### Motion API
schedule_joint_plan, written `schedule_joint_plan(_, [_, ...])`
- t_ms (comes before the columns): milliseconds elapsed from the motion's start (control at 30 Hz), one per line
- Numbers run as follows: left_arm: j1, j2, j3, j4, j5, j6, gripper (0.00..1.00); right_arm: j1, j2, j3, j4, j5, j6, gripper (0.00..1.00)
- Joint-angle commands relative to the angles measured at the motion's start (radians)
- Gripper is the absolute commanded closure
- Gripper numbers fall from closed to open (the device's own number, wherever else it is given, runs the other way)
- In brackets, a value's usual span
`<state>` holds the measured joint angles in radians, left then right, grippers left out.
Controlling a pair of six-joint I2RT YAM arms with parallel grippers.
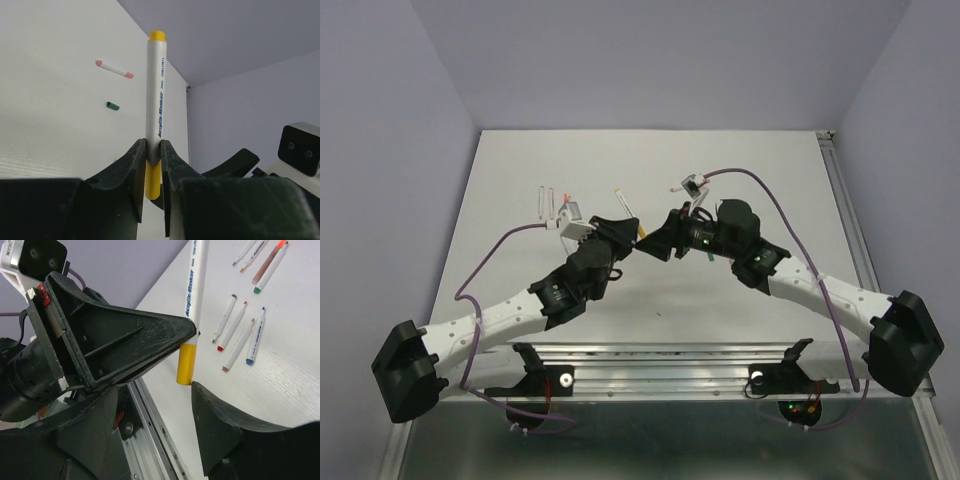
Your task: Open the pen caps
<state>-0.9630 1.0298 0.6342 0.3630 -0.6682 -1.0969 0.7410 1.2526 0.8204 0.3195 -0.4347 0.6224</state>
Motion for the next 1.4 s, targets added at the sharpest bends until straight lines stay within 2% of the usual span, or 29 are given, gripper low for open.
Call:
schedule_joint_plan(0, [-0.009, -0.031, -0.001, 0.002, -0.05, -0.017, 1.0, 0.009, 0.027, 0.078, 0.013, -0.001, 0.005, 0.35])
schedule_joint_plan(467, [-0.023, -0.059, -0.007, 0.004, -0.031, 0.002, 1.0, 0.018, 0.094, 0.146, -0.023, 0.016, 0.002, 0.41])
schedule_joint_plan(633, [-0.026, -0.057, -0.005, 0.011, -0.016, 0.037, 1.0, 0.02, 0.12, 0.175, -0.037, 0.014, -0.001, 0.48])
schedule_joint_plan(733, [-0.026, -0.062, -0.007, 0.014, -0.021, 0.04, 1.0, 0.02, 0.134, 0.187, -0.043, 0.013, 0.0, 0.58])
schedule_joint_plan(833, [-0.026, -0.065, -0.007, 0.025, -0.033, 0.051, 1.0, 0.02, 0.143, 0.197, -0.054, -0.001, 0.005, 0.76])
schedule_joint_plan(867, [-0.026, -0.065, -0.002, 0.025, -0.037, 0.064, 1.0, 0.02, 0.142, 0.195, -0.053, -0.016, 0.007, 0.88])
schedule_joint_plan(900, [-0.026, -0.065, -0.001, 0.028, -0.039, 0.068, 1.0, 0.02, 0.14, 0.192, -0.051, -0.021, 0.013, 0.96])
schedule_joint_plan(933, [-0.026, -0.066, -0.001, 0.031, -0.054, 0.072, 1.0, 0.02, 0.137, 0.188, -0.05, -0.028, 0.013, 0.99])
schedule_joint_plan(1067, [-0.017, -0.053, -0.002, 0.074, -0.162, 0.148, 1.0, 0.02, 0.102, 0.149, -0.072, -0.071, 0.01, 0.99])
schedule_joint_plan(1200, [0.104, -0.019, 0.016, 0.105, -0.116, 0.193, 1.0, 0.02, 0.022, 0.054, -0.09, -0.131, 0.02, 0.99])
schedule_joint_plan(1367, [0.354, 0.073, 0.031, 0.168, 0.06, 0.199, 1.0, 0.021, -0.152, -0.101, -0.083, -0.127, 0.066, 0.99])
